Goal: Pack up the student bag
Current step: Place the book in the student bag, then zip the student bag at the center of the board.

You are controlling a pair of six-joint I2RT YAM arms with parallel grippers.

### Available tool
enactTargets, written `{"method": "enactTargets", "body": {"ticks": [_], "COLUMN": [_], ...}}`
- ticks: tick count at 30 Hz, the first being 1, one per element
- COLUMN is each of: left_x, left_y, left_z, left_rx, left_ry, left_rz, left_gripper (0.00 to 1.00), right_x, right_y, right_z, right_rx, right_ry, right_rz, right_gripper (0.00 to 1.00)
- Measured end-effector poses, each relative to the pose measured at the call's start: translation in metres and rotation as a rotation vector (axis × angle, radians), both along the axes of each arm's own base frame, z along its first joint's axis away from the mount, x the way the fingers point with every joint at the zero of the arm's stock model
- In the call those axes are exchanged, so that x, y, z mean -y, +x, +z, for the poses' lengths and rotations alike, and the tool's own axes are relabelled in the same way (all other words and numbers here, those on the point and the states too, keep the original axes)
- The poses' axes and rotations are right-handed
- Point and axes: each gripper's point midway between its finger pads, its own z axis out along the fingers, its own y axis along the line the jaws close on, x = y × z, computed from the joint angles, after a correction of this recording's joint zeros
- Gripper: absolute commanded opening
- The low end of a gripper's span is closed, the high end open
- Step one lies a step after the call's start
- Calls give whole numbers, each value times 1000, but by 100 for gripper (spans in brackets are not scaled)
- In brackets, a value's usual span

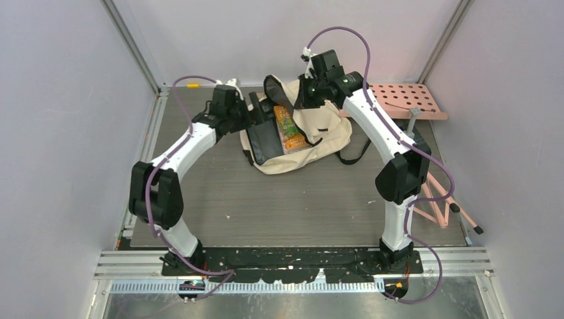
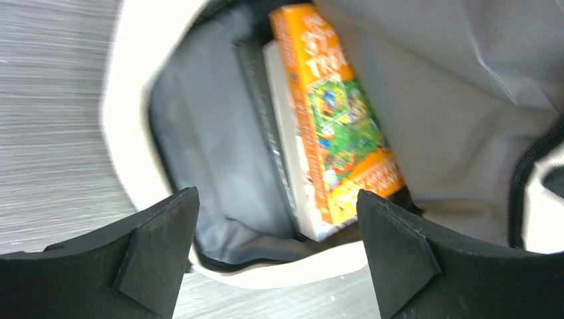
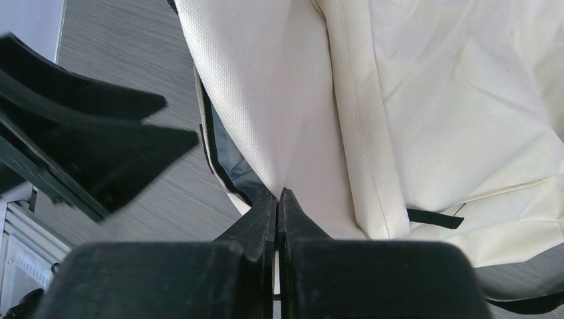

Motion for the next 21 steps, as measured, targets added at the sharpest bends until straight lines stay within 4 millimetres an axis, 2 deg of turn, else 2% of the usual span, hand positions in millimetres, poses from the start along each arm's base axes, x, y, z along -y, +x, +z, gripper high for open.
{"method": "enactTargets", "body": {"ticks": [3,5,8,10,14,18,21], "left_x": [-35,-57,-76,-78,-69,-62,-58], "left_y": [11,19,32,43,58,71,83], "left_z": [1,-5,-19,-32,-57,-72,-75], "left_rx": [6,-10,-47,-73,-122,-149,-143], "left_ry": [12,11,-4,-5,6,21,22], "left_rz": [66,103,122,105,47,4,-24], "left_gripper": [91,91,92,91,87,74,58], "right_x": [0,1,1,1,2,2,2], "right_y": [-1,-1,-1,-1,-2,-4,-6], "right_z": [-1,-1,-1,-2,-2,-4,-5], "right_rx": [-2,-4,-5,-5,-7,-8,-5], "right_ry": [-2,-5,-7,-8,-14,-25,-40], "right_rz": [0,2,3,3,4,12,27], "right_gripper": [1,0,1,1,1,0,1]}}
